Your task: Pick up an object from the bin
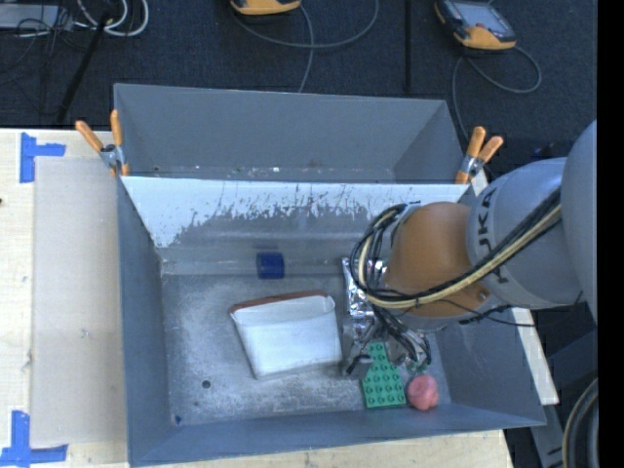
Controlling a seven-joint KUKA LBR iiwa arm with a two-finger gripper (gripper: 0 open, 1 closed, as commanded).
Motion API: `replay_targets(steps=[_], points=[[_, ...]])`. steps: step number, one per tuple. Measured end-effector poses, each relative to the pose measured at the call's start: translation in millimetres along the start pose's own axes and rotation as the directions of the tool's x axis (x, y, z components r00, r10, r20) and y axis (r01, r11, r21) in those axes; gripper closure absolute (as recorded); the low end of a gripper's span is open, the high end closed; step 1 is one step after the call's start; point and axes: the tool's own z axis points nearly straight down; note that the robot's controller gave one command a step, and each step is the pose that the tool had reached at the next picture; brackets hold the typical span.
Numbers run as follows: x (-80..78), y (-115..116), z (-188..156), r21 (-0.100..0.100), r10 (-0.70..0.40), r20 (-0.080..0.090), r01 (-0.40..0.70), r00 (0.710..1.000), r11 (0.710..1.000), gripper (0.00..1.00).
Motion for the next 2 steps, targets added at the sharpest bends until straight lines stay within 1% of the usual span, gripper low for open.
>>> replay_targets(steps=[1, 2], points=[[33.0, -26.8, -29.3, 0.001, 0.01, -0.003, -0.01, 1.0, 1.0, 1.0], [42.2, -33.1, -49.8, 0.0, -0.005, 0.001, 0.005, 1.0, 1.0, 1.0]])
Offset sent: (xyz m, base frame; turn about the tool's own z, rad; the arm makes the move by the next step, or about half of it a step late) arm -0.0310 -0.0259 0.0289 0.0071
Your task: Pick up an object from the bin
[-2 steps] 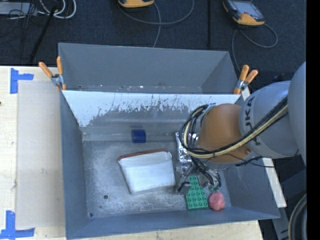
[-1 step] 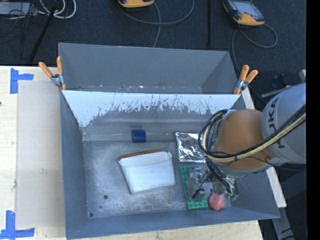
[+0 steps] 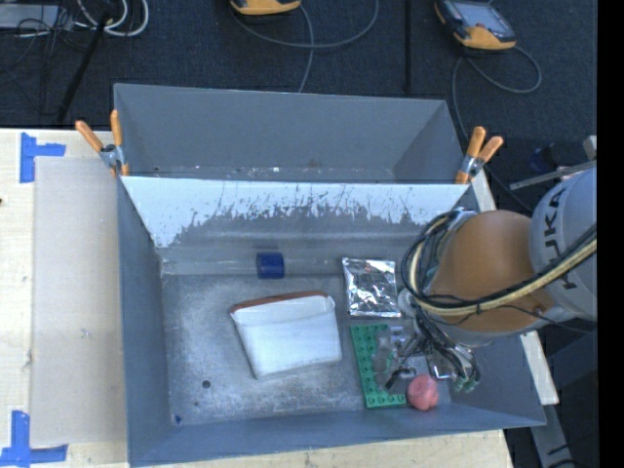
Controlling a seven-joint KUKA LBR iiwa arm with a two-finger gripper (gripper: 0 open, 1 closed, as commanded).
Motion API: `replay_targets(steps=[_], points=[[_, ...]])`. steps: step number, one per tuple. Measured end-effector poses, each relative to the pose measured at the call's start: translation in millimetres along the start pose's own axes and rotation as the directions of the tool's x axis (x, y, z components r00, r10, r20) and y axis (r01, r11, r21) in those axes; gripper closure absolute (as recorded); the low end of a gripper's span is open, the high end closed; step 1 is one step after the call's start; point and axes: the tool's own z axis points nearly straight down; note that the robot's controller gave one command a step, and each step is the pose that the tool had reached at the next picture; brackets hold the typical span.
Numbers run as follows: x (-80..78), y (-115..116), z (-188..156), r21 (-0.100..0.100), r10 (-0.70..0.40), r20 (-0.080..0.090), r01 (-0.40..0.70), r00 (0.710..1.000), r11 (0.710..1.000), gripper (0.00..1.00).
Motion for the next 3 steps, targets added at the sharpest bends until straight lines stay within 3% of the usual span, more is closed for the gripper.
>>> replay_targets(steps=[1, 2, 3], points=[[0.0, 0.4, 1.0, 0.0, -0.002, -0.001, 0.002, 1.0, 1.0, 0.0], [-7.4, -4.0, 46.9, -0.001, 0.106, 0.006, -0.106, 0.994, 0.994, 0.0], [-8.4, -4.1, 43.8, 0.0, 0.102, 0.01, -0.102, 0.995, 0.995, 1.0]])
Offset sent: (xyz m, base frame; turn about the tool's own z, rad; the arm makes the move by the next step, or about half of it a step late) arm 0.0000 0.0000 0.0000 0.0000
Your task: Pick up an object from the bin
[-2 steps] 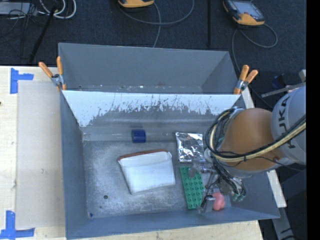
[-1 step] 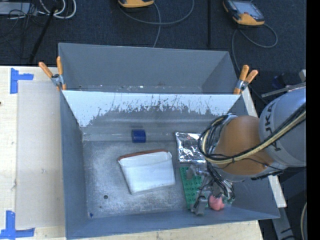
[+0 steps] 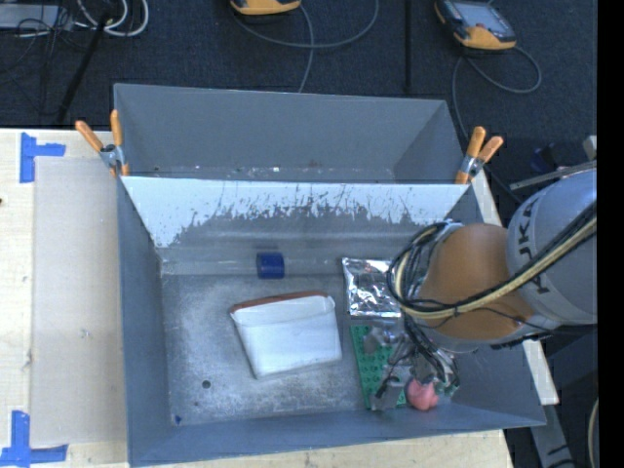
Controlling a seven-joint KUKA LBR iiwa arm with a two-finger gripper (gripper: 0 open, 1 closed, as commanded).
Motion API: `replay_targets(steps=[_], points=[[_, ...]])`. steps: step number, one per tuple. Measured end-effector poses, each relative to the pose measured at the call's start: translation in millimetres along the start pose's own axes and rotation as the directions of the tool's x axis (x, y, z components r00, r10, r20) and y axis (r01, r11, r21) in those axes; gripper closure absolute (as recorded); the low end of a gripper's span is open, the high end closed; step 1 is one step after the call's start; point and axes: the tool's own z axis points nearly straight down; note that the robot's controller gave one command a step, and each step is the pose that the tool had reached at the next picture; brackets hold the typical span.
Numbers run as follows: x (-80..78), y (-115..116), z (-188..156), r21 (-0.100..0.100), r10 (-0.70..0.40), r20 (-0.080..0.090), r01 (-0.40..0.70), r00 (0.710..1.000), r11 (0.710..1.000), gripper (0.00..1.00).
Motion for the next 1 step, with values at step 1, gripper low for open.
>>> replay_targets(steps=[1], points=[[3.2, -40.1, -183.0, 0.002, -0.003, -0.001, 0.003, 1.0, 1.0, 1.0]])
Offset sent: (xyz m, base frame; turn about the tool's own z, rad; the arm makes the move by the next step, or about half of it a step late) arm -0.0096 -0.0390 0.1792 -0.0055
